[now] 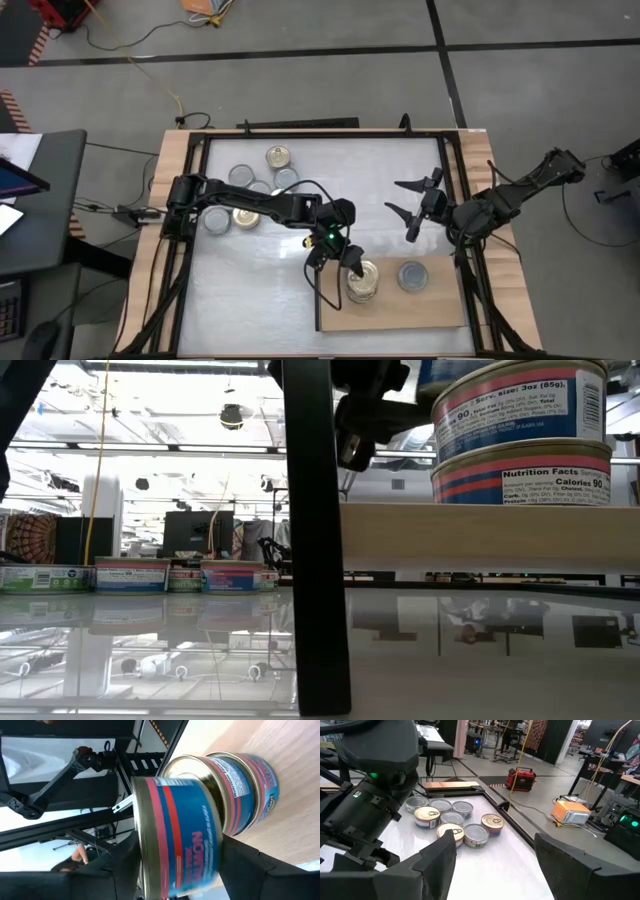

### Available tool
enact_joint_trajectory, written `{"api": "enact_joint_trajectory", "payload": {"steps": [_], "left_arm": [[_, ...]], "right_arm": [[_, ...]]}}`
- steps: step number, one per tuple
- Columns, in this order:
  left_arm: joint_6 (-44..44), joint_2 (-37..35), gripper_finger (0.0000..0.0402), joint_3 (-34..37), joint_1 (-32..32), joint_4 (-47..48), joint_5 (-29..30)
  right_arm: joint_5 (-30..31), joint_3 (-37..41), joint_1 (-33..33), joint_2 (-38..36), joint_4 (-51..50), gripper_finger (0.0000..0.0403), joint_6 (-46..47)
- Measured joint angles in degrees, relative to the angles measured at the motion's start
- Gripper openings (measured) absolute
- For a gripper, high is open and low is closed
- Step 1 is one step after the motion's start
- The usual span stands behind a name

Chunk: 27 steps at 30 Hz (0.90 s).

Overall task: Stack canned seafood by type on shelf
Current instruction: Stack the blue pink tuna can on top of the blue pink tuna can on the shelf

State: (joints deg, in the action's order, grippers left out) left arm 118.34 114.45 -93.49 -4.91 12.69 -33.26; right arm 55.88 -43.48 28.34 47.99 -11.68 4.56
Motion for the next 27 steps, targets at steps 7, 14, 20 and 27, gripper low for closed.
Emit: {"api": "enact_joint_trajectory", "payload": {"steps": [7, 14, 20, 27], "left_arm": [[2.35, 0.00, 0.0250, 0.00, 0.06, -0.09, 2.58], [5.14, -0.07, 0.0261, 0.00, 0.33, -0.07, 4.76], [7.45, -0.09, 0.0264, -0.09, 0.31, -0.43, 4.59], [6.24, -0.44, 0.0264, -0.42, 1.07, -2.27, 3.63]], "right_arm": [[0.00, 0.00, 0.00, 0.00, -0.26, 0.0295, 0.04], [0.00, 0.00, 0.00, 0.00, -0.35, 0.0295, 0.11], [-0.01, 0.00, 0.00, 0.00, -1.53, 0.0295, 0.92], [-0.02, 0.00, 0.00, 0.00, -1.64, 0.0295, 1.05]]}}
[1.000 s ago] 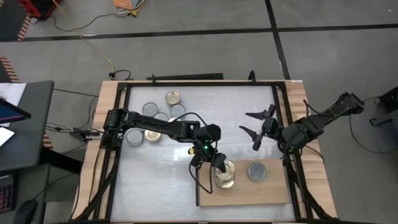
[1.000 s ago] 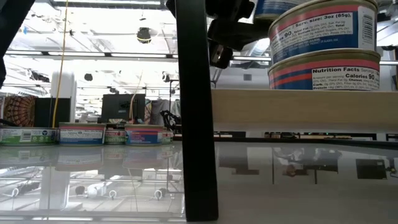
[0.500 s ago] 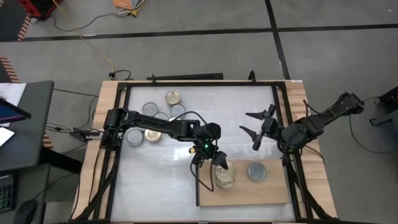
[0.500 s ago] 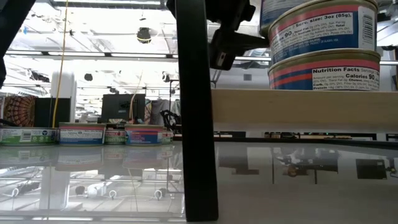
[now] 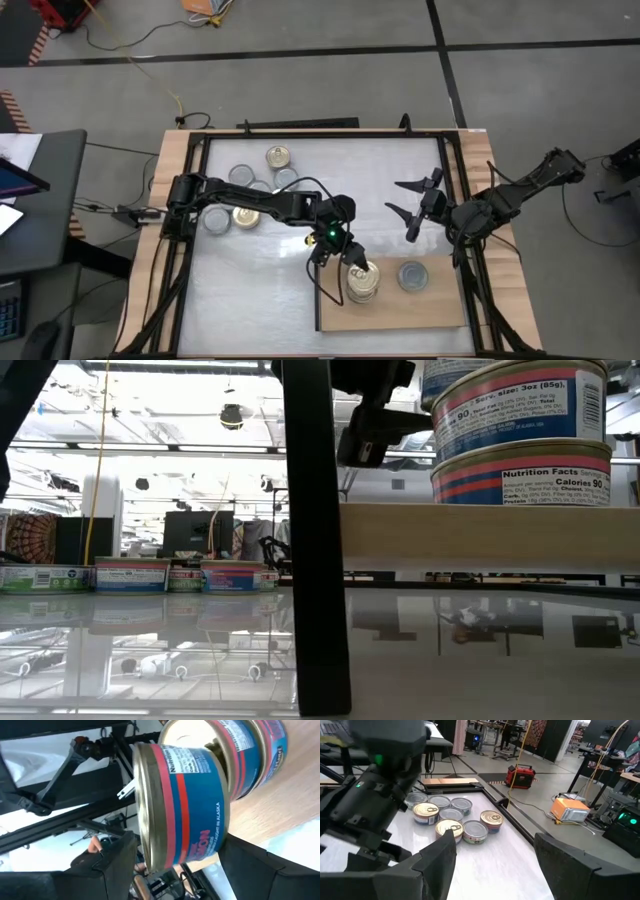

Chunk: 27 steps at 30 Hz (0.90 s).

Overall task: Stack canned seafood by type on shelf
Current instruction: Stack the blue pink tuna can on top of the blue pink tuna can on the shelf, then stack the green tuna can on top of the green tuna can on the shelf

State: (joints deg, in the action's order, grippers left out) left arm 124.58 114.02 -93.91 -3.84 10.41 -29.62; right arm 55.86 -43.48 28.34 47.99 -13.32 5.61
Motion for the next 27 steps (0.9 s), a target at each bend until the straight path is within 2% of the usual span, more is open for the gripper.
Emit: {"api": "enact_joint_trajectory", "payload": {"steps": [5, 9, 16, 18, 22, 27], "left_arm": [[-0.72, -0.64, 0.0264, -0.17, -0.05, 0.59, -0.44], [0.70, -0.61, 0.0264, -0.15, -0.13, 4.76, 0.53], [-1.64, -0.62, 0.0264, -0.11, 0.28, 2.37, 2.80], [-3.80, -1.00, 0.0264, -0.04, 0.31, 2.04, 2.93], [-12.10, -1.99, 0.0264, -0.09, 1.56, -4.83, 2.88], [-21.70, -4.16, 0.0263, -0.07, 6.54, -10.27, 2.71]], "right_arm": [[0.00, 0.00, 0.00, 0.00, -0.08, 0.0295, 0.00], [0.00, 0.00, 0.00, 0.00, -0.05, 0.0295, 0.00], [0.00, 0.00, 0.00, 0.00, 0.02, 0.0295, 0.02], [0.00, 0.00, 0.00, 0.00, 0.02, 0.0295, 0.02], [-0.01, 0.00, 0.00, 0.00, 0.01, 0.0295, 0.04], [-0.02, 0.00, 0.00, 0.00, -0.05, 0.0295, 0.15]]}}
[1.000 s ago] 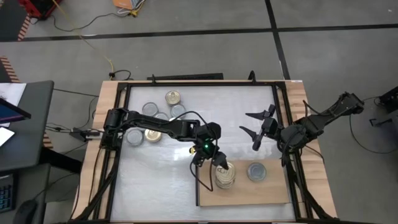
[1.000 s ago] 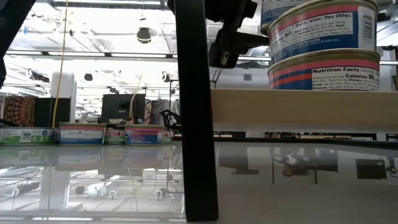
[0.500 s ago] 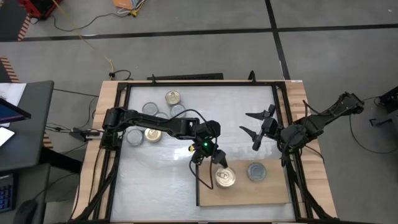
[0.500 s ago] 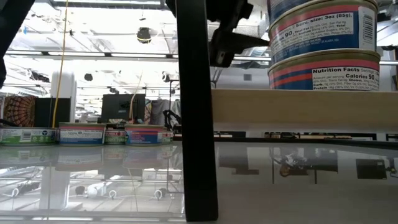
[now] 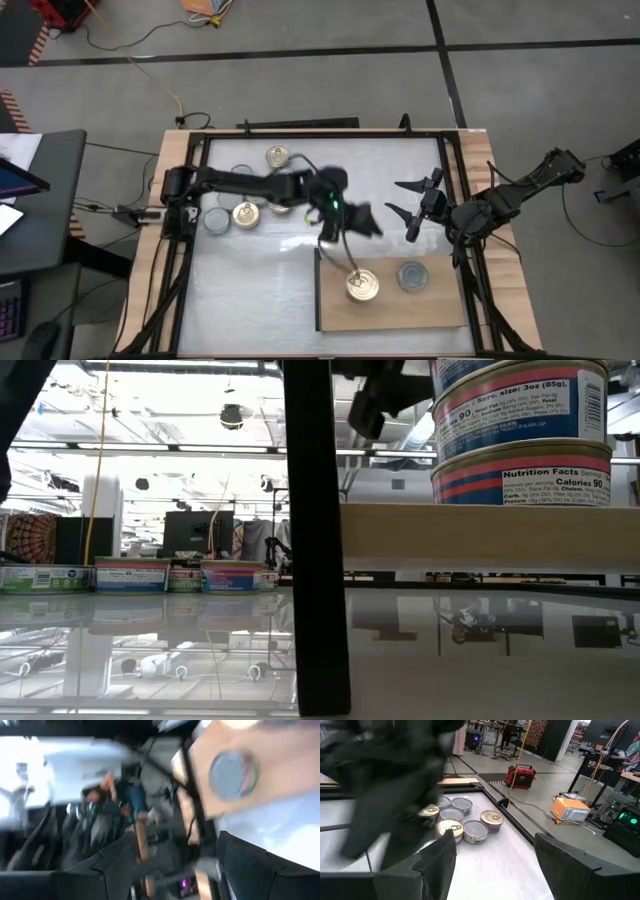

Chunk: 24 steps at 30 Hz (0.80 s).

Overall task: Stack canned seafood by type on shelf
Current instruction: Stack the green tuna can on top of the green tuna can on the shelf

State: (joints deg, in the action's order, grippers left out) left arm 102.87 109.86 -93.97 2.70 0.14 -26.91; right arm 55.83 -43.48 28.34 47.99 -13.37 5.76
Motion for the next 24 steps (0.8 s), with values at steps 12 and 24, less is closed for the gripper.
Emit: {"api": "enact_joint_trajectory", "payload": {"steps": [12, 24], "left_arm": [[-15.46, -11.25, 0.0227, -0.01, 0.89, 17.46, 27.22], [-78.82, -16.34, 0.0205, 0.33, -4.55, 58.65, 61.88]], "right_arm": [[-0.02, 0.00, -0.64, 0.00, -1.66, 0.0295, -0.67], [-0.30, 0.00, -5.52, 0.00, -1.16, 0.0295, -4.13]]}}
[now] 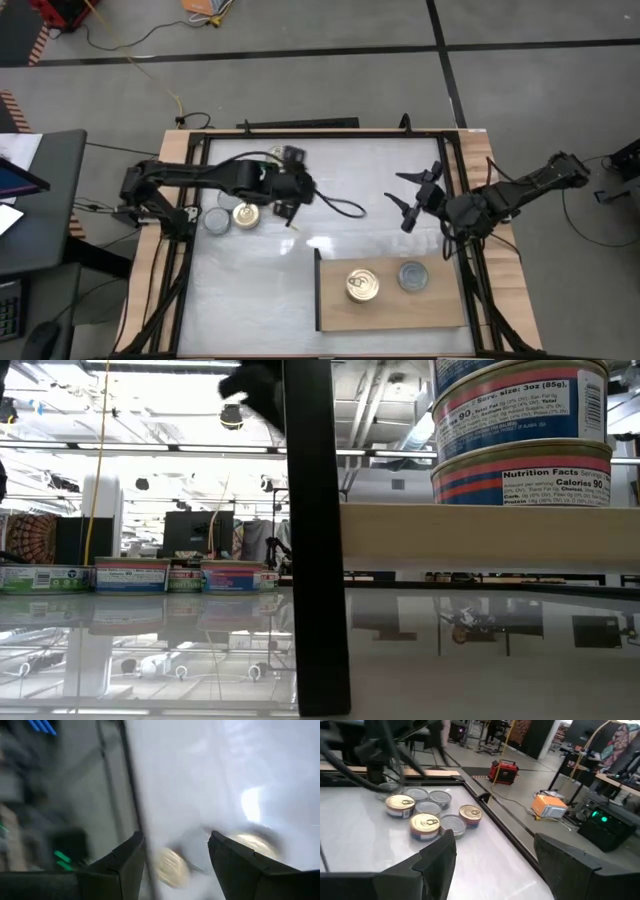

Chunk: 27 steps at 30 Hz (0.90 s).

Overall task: Stack canned seafood by type on shelf
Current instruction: Stack the green tuna can on top of the green tuna can on the shelf

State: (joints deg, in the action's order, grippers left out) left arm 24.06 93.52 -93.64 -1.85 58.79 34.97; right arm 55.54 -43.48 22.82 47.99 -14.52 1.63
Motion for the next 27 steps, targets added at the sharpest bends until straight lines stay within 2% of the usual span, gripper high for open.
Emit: {"api": "enact_joint_trajectory", "payload": {"steps": [4, 8, 11, 15, 21, 27], "left_arm": [[-15.42, -1.69, 0.0205, 6.15, -1.65, 6.46, -0.74], [-23.88, -6.81, 0.0205, 18.09, -4.88, 3.13, 2.14], [-31.74, -11.37, 0.0205, 26.76, -7.67, -0.93, 2.20], [-41.47, -15.20, 0.0205, 34.90, -12.18, -5.52, 1.54], [-49.58, -14.76, 0.0205, 39.99, -17.54, -6.85, 1.48], [-53.47, -14.62, 0.0205, 43.24, -20.94, -10.41, 1.21]], "right_arm": [[-0.10, 0.00, -1.29, 0.11, 0.15, 0.0295, 0.06], [-0.13, 0.00, -2.17, 1.17, 1.23, 0.0295, 0.24], [-0.40, -0.02, -2.40, 2.33, 2.80, 0.0295, -0.33], [-2.44, -0.02, -3.09, 4.00, 6.62, 0.0295, -3.55], [-8.35, -0.02, -6.94, 5.80, 17.67, 0.0295, -10.80], [-17.14, -0.07, -12.41, 9.34, 20.29, 0.0295, -9.28]]}}
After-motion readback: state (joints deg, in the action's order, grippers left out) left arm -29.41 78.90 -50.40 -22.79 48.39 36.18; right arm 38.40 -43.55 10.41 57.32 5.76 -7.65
